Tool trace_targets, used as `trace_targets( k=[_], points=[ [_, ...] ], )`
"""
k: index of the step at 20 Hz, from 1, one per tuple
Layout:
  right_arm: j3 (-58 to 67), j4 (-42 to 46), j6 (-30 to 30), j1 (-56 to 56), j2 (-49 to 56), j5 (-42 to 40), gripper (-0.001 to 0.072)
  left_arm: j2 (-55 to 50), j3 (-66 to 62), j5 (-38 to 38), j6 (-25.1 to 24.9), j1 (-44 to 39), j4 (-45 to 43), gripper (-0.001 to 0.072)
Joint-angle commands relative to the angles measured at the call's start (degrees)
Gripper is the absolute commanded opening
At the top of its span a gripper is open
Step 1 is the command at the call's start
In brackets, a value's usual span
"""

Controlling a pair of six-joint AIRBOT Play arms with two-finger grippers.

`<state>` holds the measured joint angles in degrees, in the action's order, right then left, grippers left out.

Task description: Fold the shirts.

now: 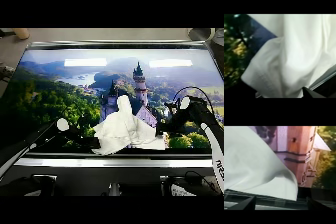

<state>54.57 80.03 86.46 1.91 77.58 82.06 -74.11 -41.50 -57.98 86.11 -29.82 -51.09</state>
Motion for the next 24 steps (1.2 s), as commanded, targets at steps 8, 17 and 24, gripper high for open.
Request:
trace_targets(
  k=[8,17,24],
  points=[
    [-0.76,-13.16,-1.86,0.00,9.62,-5.22,0.0448,1.75,0.20,6.54,-2.19,-2.36,3.96,0.0027],
    [24.24,-5.64,-3.04,0.02,-14.01,-4.33,0.0020,26.47,-28.20,0.33,9.16,8.37,-28.24,0.0025],
    [35.47,-2.71,5.46,0.02,-42.80,-20.90,0.0020,36.44,-55.34,0.94,14.64,18.67,-31.91,0.0025]
  ],
)
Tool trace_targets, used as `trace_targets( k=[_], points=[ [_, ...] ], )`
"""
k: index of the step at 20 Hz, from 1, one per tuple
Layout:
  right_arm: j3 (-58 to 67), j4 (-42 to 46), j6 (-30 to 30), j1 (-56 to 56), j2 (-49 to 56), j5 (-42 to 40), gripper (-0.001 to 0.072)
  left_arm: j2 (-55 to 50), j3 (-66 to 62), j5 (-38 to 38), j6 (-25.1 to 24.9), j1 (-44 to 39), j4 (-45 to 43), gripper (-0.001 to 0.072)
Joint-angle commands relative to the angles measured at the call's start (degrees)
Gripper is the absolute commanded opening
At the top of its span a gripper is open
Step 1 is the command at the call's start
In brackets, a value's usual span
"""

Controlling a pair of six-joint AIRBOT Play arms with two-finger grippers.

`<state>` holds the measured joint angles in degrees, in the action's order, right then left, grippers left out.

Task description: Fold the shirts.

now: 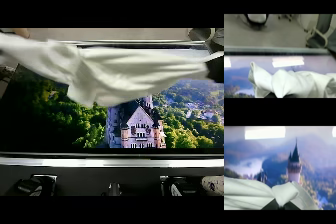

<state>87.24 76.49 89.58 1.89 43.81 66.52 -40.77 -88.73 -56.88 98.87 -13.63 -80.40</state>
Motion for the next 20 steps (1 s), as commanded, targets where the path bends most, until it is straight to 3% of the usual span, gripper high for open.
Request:
trace_targets(
  k=[1,3,5,8,10,12,14,16,18,19,20],
  points=[
    [2.80,1.73,2.84,0.04,-10.21,-4.46,0.0020,3.32,-8.81,-0.11,1.88,2.47,-2.60,0.0025],
    [2.80,4.00,4.24,0.04,-10.95,-2.40,0.0020,3.28,-9.03,-1.05,1.86,2.47,-3.06,0.0025],
    [2.80,5.86,4.26,0.04,-9.68,2.62,0.0020,1.97,-8.44,-6.95,1.86,2.47,-6.16,0.0025],
    [1.90,5.79,4.63,0.04,-3.10,21.42,0.0021,-1.90,-2.38,-20.59,1.40,2.47,-9.29,0.0026],
    [-5.42,5.40,4.66,0.04,1.70,28.41,0.0020,-3.98,8.76,-21.05,1.44,2.47,-7.85,0.0027],
    [-19.39,5.16,4.13,0.04,3.89,23.10,0.0020,-6.25,22.27,-15.47,1.44,2.47,-5.64,0.0026],
    [-33.73,4.83,4.98,0.04,6.23,9.22,0.0021,-10.62,35.17,-4.44,1.60,2.49,-2.89,0.0026],
    [-41.92,1.99,5.77,0.04,9.90,-1.92,0.0021,-18.23,40.33,3.87,1.92,2.71,1.25,0.0028],
    [-43.28,-1.11,5.79,0.04,13.88,-5.35,0.0021,-27.56,38.21,4.94,2.21,3.67,7.17,0.0042],
    [-43.25,-2.49,5.77,0.04,15.10,-6.75,0.0021,-31.50,35.54,3.58,1.22,4.33,9.86,0.0187],
    [-43.25,-3.26,5.77,0.04,15.50,-7.34,0.0021,-35.06,31.43,-0.09,-1.36,5.31,11.08,0.0513]
  ],
)
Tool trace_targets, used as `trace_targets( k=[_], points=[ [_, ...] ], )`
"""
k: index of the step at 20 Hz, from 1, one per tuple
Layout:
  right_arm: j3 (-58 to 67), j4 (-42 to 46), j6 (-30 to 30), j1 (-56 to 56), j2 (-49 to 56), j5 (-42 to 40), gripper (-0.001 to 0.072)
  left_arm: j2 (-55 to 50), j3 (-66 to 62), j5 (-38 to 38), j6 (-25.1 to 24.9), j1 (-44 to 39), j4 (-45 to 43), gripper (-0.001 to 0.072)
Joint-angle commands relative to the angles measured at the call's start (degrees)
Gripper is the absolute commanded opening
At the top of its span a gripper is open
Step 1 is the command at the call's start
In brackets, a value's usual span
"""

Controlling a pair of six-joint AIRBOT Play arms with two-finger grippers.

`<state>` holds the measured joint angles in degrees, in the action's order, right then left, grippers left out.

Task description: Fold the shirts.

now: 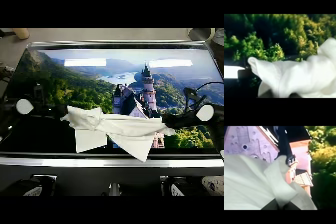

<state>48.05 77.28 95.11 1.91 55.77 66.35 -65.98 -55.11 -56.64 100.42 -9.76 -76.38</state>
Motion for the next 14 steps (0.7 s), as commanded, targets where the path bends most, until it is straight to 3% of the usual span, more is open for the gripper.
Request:
trace_targets(
  k=[1,3,4,5,7,10,14],
  points=[
    [-4.07,-4.11,0.24,0.02,3.52,-7.50,0.0021,-12.39,-6.78,-5.60,-5.84,2.84,6.69,0.0712],
    [-4.07,-3.28,-0.09,0.02,3.52,-6.86,0.0022,-14.43,-15.23,-16.63,-12.44,7.15,4.44,0.0705],
    [-4.07,-2.58,-0.28,0.02,3.52,-6.38,0.0022,-13.68,-16.90,-19.41,-13.03,9.40,2.29,0.0624],
    [-4.07,-1.95,-0.33,0.02,3.52,-5.79,0.0022,-12.15,-16.76,-20.98,-13.03,12.00,0.83,0.0495],
    [-4.09,-1.40,-0.44,0.02,3.52,-3.78,0.0022,-8.31,-11.58,-21.05,-13.00,15.67,1.27,0.0467],
    [-4.09,-1.49,-0.42,0.02,3.52,-3.39,0.0022,-4.28,2.69,-13.86,-13.73,14.91,8.24,0.0474],
    [-4.09,-1.49,-0.42,0.02,3.52,-3.23,0.0022,-6.10,13.62,1.29,-14.97,7.19,17.92,0.0475]
  ],
)
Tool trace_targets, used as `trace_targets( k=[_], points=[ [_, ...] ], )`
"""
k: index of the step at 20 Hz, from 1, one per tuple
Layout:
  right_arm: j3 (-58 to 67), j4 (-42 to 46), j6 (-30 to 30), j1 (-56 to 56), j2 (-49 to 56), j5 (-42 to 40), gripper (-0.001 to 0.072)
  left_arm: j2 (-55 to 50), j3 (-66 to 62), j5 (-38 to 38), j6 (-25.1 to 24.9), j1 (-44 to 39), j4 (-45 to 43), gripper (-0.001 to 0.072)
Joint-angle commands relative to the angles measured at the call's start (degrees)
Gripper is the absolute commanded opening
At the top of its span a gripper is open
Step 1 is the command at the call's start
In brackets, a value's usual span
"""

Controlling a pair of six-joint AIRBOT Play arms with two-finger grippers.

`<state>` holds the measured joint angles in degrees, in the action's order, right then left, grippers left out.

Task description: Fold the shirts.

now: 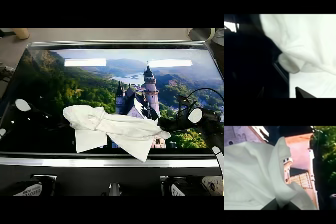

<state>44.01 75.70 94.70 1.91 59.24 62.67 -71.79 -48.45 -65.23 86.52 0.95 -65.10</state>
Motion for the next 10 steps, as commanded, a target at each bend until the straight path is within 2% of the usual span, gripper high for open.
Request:
trace_targets(
  k=[1,4,8,9,10],
  points=[
    [-0.04,0.07,0.02,0.02,0.04,0.57,0.0022,-1.29,7.10,12.37,-1.05,-5.57,6.84,0.0476],
    [-0.02,0.07,0.00,0.02,0.04,2.71,0.0022,-3.74,7.08,17.35,0.37,-8.94,6.97,0.0471],
    [-0.02,0.09,-0.02,0.02,0.04,5.25,0.0022,-5.60,7.02,21.73,2.05,-9.25,7.13,0.0451],
    [-0.02,0.09,-0.02,0.02,0.04,5.81,0.0022,-5.66,6.86,22.95,2.58,-9.25,7.13,0.0418],
    [-0.02,0.09,-0.02,0.02,0.04,6.27,0.0022,-5.64,6.56,23.56,2.62,-9.25,7.13,0.0301]
  ],
)
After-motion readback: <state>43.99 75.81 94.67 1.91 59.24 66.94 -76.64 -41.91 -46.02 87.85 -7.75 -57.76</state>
